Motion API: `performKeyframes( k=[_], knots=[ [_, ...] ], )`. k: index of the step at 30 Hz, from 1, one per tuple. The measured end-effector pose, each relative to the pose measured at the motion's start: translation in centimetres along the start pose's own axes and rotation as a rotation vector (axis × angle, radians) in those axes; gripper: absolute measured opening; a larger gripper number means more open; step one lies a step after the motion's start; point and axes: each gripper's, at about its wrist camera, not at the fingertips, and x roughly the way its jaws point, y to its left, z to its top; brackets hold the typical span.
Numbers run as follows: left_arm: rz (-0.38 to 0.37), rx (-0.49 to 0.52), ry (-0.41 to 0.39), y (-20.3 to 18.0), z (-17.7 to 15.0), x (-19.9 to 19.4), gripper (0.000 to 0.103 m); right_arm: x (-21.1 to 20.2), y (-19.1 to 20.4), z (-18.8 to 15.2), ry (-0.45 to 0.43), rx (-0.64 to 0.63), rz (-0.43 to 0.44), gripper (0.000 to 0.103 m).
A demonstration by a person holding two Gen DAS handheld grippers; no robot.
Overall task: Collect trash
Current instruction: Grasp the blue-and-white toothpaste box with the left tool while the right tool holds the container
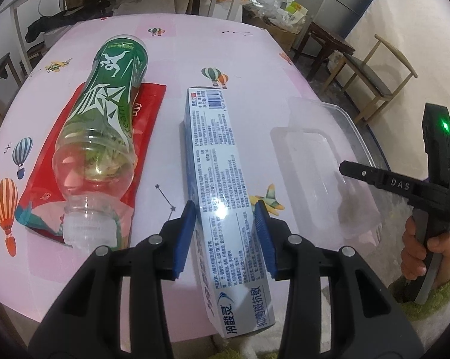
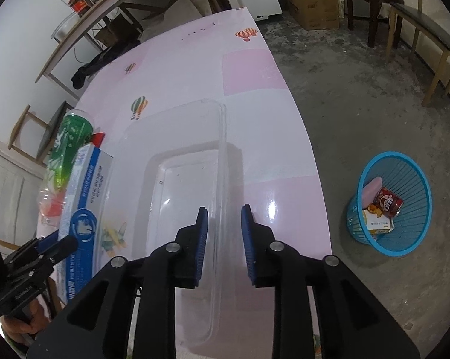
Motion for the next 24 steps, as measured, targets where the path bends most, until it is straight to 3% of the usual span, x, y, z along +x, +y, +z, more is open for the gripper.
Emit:
performKeyframes(
  k=[4,14,24],
  knots=[
    [0.015,-0.001,-0.005,0.1,0.3,0.4,0.039,0.1,0.3,-0.1,-0.022,-0.012,-0.023,0.023],
    [0.019,-0.022,-0.034,0.7,0.2,0.3,0.036,-0.1,-0.4,-0.3,-0.037,0.032,-0.003,0.006],
    [-0.001,-0.014,-0.101,0.7,0.3,-1.8,0.034,-1.5,-0.8,-0.3,-0.067,0.052,0.043,0.004]
  ],
)
